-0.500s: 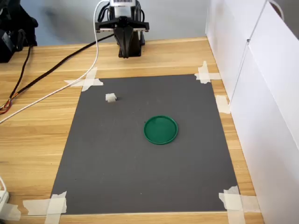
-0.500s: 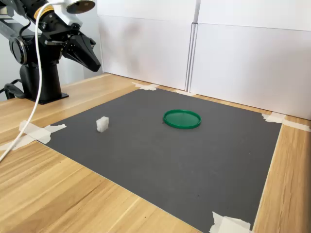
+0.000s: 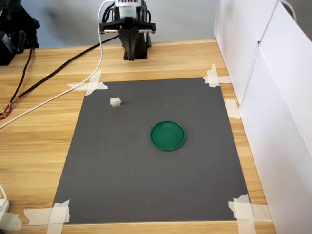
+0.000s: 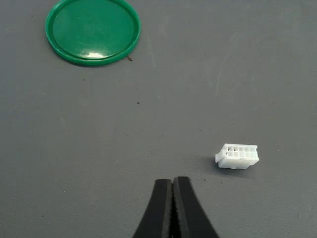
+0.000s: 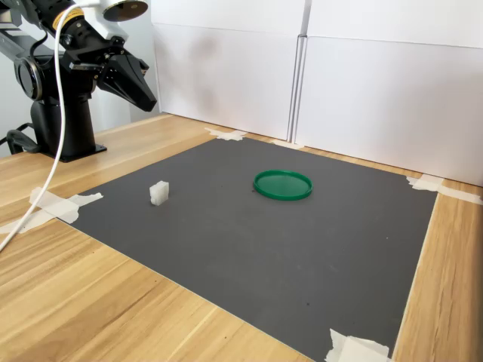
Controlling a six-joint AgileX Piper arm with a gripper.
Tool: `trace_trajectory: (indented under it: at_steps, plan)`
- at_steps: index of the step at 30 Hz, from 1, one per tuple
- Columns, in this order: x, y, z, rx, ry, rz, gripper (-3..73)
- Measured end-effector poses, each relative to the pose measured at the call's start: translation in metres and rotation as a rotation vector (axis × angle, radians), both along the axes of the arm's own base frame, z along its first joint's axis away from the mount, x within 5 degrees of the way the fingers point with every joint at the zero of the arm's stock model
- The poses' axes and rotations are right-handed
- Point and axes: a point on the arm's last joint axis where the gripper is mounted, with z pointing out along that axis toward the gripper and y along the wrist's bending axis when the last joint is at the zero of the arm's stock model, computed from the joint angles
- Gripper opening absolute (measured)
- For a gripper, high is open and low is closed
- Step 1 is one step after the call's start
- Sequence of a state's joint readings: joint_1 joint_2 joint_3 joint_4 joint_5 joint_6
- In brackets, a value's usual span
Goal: Grasp a white terminal and put it in the green lid.
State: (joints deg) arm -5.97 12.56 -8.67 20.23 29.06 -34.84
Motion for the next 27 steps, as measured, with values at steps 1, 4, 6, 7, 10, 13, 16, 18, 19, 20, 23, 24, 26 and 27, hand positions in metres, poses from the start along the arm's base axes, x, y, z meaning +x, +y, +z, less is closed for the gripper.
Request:
trace_trajectory:
  at_steps: [1, 4, 6, 7, 10, 13, 16, 18, 19, 20, 23, 24, 26, 27]
  plan:
    - [0.0, 0.0, 0.0, 0.0, 0.0, 0.0, -2.2]
    - [0.001, 0.0, 0.0, -0.001, 0.008, 0.0, -2.2]
    - [0.004, -0.001, 0.005, -0.008, 0.023, 0.001, -2.2]
    - [0.007, -0.001, 0.009, -0.015, 0.029, 0.001, -2.2]
    - [0.015, -0.003, 0.022, -0.032, 0.046, 0.001, -2.2]
    - [0.026, -0.005, 0.036, -0.039, 0.06, 0.001, -2.2]
    - [0.037, -0.006, 0.047, -0.041, 0.076, 0.001, -2.2]
    - [0.044, -0.007, 0.055, -0.041, 0.085, 0.002, -2.2]
    - [0.048, -0.007, 0.059, -0.041, 0.094, 0.005, -2.2]
    - [0.051, -0.007, 0.063, -0.042, 0.108, 0.009, -2.2]
    - [0.06, -0.007, 0.076, -0.059, 0.167, 0.033, -2.2]
    - [0.064, -0.008, 0.079, -0.064, 0.194, 0.041, -2.2]
    - [0.07, -0.007, 0.089, -0.07, 0.243, 0.061, -2.2]
    - [0.074, -0.008, 0.093, -0.072, 0.27, 0.071, -2.2]
